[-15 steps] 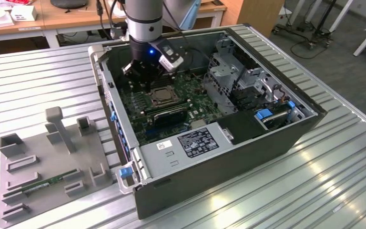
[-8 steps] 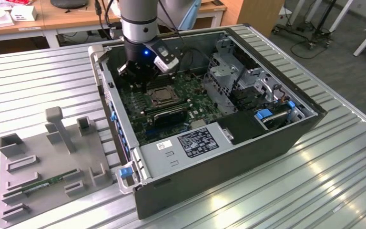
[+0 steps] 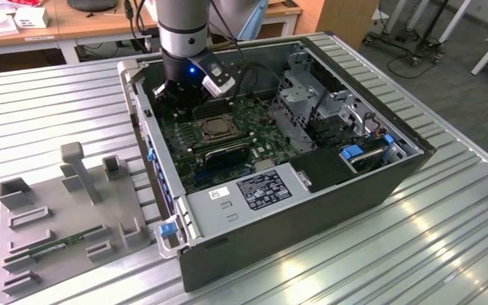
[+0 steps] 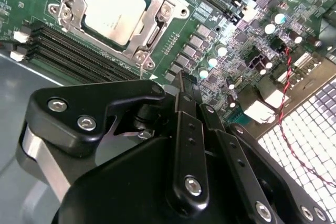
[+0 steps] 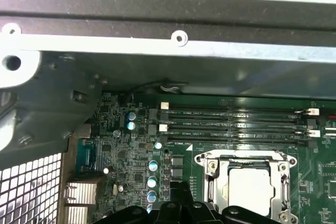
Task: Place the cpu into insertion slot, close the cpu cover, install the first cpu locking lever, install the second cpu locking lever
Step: 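Install the first cpu locking lever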
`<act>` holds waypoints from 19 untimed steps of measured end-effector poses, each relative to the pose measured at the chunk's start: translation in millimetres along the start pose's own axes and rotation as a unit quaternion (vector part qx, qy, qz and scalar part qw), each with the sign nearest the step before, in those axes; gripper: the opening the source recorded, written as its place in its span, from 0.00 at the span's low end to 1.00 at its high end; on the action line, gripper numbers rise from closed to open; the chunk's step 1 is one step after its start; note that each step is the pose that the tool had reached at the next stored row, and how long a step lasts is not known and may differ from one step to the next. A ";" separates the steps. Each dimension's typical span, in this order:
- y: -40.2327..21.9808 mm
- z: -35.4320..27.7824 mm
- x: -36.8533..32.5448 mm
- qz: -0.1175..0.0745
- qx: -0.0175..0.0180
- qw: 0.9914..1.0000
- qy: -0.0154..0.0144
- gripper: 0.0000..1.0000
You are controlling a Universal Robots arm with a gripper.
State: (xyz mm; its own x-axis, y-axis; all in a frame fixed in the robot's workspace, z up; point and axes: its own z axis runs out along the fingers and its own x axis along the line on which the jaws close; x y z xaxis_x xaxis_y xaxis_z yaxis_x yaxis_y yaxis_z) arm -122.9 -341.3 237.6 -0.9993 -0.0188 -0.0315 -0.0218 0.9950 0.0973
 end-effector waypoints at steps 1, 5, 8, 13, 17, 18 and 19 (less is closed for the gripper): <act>0.2 -1.2 0.0 0.000 0.000 1.000 0.000 0.11; 0.8 -6.2 -0.1 0.000 0.000 1.000 -0.001 0.11; 2.1 -7.7 -0.2 0.000 0.000 1.000 -0.002 0.11; 7.8 -7.3 0.0 0.000 -0.003 1.000 -0.002 0.11; 10.7 -7.0 0.0 0.000 -0.015 1.000 -0.002 0.11; 11.1 -6.9 0.0 0.001 -0.019 1.000 -0.002 0.11; 11.4 -6.9 0.0 0.001 -0.021 1.000 -0.002 0.11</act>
State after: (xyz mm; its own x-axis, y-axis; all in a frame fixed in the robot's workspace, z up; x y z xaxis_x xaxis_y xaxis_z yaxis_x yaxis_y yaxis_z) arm -123.4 -330.7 245.7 -0.9992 -0.0172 -0.0363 -0.0221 0.9900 0.1393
